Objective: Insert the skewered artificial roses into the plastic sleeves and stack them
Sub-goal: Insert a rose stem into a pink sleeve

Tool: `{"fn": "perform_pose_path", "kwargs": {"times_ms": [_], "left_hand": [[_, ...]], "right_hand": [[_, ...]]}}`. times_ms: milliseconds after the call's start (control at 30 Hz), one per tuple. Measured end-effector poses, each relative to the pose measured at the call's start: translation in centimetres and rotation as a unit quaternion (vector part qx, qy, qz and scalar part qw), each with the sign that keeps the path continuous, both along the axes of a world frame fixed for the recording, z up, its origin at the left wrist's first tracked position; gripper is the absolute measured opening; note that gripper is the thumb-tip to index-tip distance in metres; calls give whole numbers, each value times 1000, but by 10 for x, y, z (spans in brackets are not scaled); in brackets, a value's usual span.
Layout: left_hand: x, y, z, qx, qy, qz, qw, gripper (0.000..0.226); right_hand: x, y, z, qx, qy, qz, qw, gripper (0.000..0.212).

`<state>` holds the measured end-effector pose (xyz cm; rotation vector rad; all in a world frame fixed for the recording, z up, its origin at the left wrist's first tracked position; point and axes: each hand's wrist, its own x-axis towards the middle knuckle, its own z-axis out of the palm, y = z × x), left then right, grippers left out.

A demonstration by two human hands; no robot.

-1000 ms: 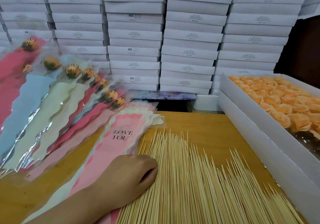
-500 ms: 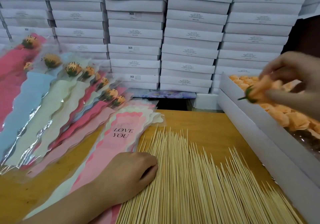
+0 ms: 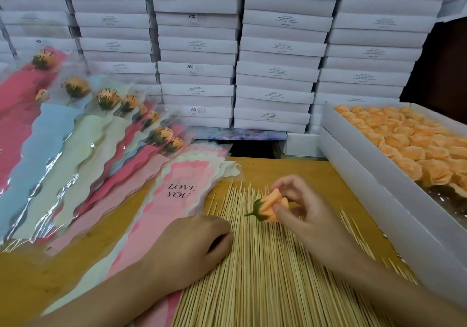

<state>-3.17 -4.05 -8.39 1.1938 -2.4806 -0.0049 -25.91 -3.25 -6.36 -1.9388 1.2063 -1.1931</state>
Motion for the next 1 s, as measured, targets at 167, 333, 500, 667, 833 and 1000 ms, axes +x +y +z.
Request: {"fn": "perform_pose_path", "kwargs": {"times_ms": [167, 333, 500, 667, 833, 1000], "left_hand": [[-8, 2, 7, 19, 193, 10, 981, 3], [-17, 1, 3, 138, 319, -46, 937, 53], [-17, -1, 0, 164, 316, -66, 932, 48], [-17, -3, -1, 196, 349, -64, 914, 32], [-17, -7, 1, 232, 422, -40, 875, 36], [-11, -11, 2, 318, 539, -31, 779, 52]], "right_hand": [[2, 2, -6, -8, -46, -10, 999, 19], [2, 1, -7, -56, 12, 16, 998, 24], [4, 1, -10, -77, 45, 56, 994, 29], [3, -1, -12, -75, 33, 82, 993, 31], [3, -1, -12, -105, 25, 22, 994, 35], [-3, -7, -19, -76, 97, -35, 992, 22]]}}
